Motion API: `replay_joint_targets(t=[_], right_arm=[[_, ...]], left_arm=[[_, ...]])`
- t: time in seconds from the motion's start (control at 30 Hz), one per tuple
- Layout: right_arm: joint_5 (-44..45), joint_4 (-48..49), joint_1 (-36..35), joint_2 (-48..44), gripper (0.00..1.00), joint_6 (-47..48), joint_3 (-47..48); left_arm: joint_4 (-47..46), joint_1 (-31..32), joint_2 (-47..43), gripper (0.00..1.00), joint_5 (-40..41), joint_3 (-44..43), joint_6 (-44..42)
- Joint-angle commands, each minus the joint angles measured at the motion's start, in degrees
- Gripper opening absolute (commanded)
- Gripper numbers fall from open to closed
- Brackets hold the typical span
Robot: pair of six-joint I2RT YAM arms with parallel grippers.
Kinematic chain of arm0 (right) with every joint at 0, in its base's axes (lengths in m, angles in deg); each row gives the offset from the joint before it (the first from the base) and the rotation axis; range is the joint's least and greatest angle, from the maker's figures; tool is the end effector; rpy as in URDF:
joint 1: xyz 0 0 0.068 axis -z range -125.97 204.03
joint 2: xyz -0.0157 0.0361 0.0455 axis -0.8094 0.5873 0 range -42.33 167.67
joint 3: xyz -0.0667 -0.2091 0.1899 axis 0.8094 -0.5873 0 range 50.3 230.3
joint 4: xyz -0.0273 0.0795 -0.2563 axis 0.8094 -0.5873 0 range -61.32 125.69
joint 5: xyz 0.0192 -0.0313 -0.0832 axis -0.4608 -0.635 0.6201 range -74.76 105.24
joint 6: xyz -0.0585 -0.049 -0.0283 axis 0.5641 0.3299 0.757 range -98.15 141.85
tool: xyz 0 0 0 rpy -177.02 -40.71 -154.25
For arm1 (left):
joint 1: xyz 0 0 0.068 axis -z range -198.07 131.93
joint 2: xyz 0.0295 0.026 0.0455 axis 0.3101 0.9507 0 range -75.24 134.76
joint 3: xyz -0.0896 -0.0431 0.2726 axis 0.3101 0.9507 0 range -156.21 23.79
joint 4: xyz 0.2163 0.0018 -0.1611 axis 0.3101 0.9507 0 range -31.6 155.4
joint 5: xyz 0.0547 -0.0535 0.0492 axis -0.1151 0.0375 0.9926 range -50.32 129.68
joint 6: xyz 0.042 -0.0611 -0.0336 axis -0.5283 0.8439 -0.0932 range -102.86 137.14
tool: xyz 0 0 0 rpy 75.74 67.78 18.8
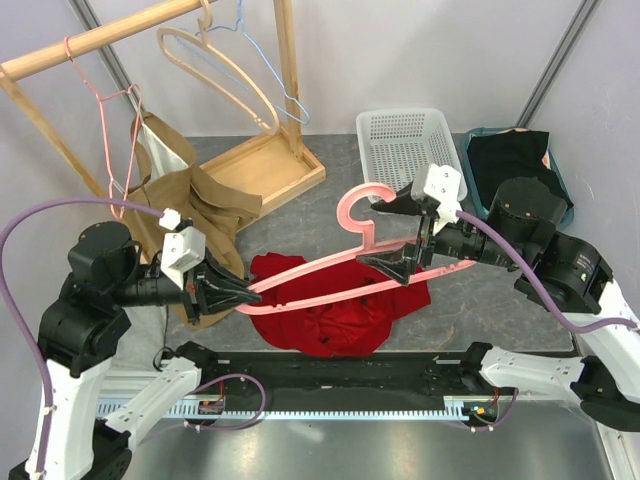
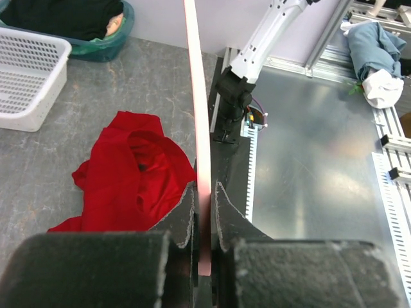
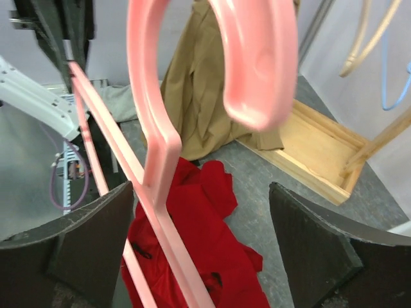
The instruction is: Place the skirt on the hanger
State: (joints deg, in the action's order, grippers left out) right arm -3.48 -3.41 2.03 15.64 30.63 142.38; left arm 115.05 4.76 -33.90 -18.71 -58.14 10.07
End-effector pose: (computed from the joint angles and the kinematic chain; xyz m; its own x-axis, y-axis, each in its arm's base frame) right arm 0.0975 0.1615 0.5324 0.0910 -0.1182 -0.9888 -0.9403 0.3167 -0.1244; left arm 0.0401 -0.0821 0.4797 -0.1350 0.1269 -0.9827 0.9818 0.1510 -0.1154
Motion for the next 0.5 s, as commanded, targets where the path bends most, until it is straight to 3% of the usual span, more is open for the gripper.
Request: replay_joint_targets(t=[0.0, 0.03, 0.13, 0.23, 0.27, 0.37, 0.4, 0.43, 0.47], right_arm=[[-5.52, 0.42, -0.11, 1.25, 0.88, 1.86, 1.88], [-6.58, 0.33, -0.02, 1.52, 0.85, 1.86, 1.62], [-10.01, 0.33, -0.02, 2.32, 0.63, 1.68, 0.05], [-10.72, 0.42, -0.02, 2.49, 0.35, 0.98, -1.97], [-10.55, 0.51, -0.02, 2.49, 0.18, 0.72, -2.51], [-7.31, 1.38, -0.11, 1.44, 0.0, -0.69, -4.88], [-5.64, 1.65, -0.02, 0.39, 0.0, -1.21, -5.67], [-4.15, 2.26, -0.02, -0.23, 0.0, -1.65, -7.42], [-0.74, 2.35, -0.02, -0.93, 0.0, -2.44, -8.39]], left_arm=[[-3.12, 0.02, 1.37, 0.02, -4.01, 0.54, -2.95], [-3.12, -0.07, 1.46, 0.02, -3.92, 0.37, -2.95], [-3.2, -0.07, 1.9, 0.02, -2.7, -0.16, -2.77], [-3.55, 0.02, 1.99, 0.02, -1.47, -0.68, -2.42], [-3.56, 0.02, 1.99, 0.02, -0.68, -0.77, -2.25], [-4.52, 0.02, 1.99, 0.03, 3.78, -0.77, -0.06], [-4.96, -0.07, 2.07, 0.13, 5.9, -0.69, 0.82], [-5.57, -0.07, 2.16, 0.31, 8.27, -0.51, 3.18], [-5.84, 0.02, 2.42, 0.62, 13.77, -0.42, 4.51]])
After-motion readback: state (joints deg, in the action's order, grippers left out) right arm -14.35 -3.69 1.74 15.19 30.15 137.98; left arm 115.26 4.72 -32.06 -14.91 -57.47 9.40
